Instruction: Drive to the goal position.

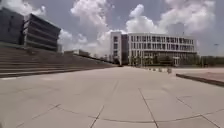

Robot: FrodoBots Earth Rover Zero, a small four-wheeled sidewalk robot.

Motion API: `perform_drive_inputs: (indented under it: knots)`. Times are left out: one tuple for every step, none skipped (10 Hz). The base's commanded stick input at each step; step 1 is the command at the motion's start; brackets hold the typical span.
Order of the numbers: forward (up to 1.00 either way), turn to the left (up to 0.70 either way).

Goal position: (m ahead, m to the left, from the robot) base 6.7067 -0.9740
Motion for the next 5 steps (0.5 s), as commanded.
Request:
perform_drive_inputs:
  knots:
    - [0.7, 0.01]
    - [0.7, 0.01]
    - [0.7, 0.01]
    - [0.7, 0.01]
    - [0.7, 0.01]
